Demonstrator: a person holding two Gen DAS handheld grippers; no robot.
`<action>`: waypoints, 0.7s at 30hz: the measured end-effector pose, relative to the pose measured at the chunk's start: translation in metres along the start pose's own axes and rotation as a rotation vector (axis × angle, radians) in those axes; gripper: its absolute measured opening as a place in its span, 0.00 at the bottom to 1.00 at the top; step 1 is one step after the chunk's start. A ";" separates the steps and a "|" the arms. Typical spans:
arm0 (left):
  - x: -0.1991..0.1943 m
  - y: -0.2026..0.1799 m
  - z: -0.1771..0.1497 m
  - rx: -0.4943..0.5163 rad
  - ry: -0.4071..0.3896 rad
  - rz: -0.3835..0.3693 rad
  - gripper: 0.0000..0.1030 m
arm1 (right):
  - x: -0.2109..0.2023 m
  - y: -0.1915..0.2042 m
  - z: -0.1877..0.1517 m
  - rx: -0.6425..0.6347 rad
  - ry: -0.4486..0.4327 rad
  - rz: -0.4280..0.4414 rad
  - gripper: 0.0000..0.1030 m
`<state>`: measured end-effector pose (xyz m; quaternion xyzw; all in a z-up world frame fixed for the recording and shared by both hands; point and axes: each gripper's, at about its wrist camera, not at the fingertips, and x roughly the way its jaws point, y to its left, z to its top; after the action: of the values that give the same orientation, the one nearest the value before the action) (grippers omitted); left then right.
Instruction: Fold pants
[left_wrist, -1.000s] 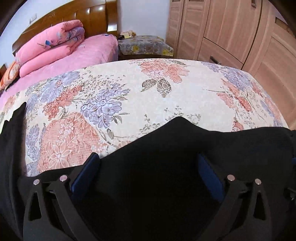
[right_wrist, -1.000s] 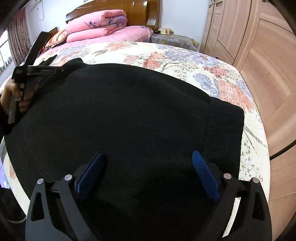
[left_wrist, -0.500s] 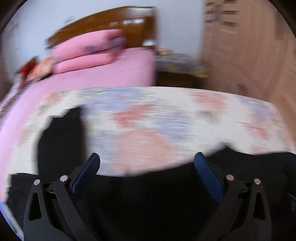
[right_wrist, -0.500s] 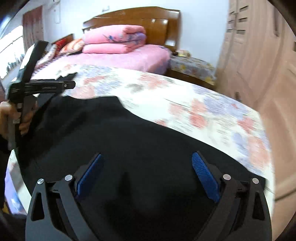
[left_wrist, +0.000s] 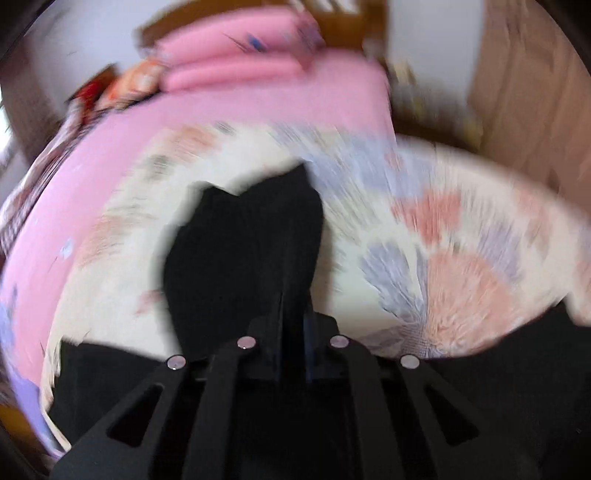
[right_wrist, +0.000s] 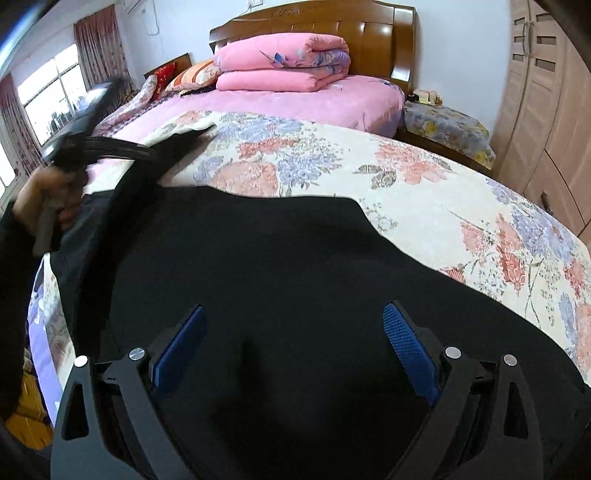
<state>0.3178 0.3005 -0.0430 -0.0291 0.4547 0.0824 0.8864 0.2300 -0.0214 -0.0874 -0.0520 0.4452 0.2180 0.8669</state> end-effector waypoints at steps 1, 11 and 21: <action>-0.020 0.023 -0.008 -0.065 -0.048 -0.017 0.08 | 0.002 0.001 0.002 0.002 -0.003 0.005 0.89; -0.046 0.238 -0.201 -0.678 -0.043 -0.295 0.08 | 0.051 0.025 0.012 0.032 0.092 0.099 0.89; -0.110 0.148 -0.150 -0.104 -0.166 0.135 0.58 | 0.063 0.050 0.009 -0.041 0.117 0.062 0.91</action>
<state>0.1087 0.4145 -0.0384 -0.0373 0.3757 0.1677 0.9107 0.2477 0.0476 -0.1269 -0.0684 0.4920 0.2502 0.8311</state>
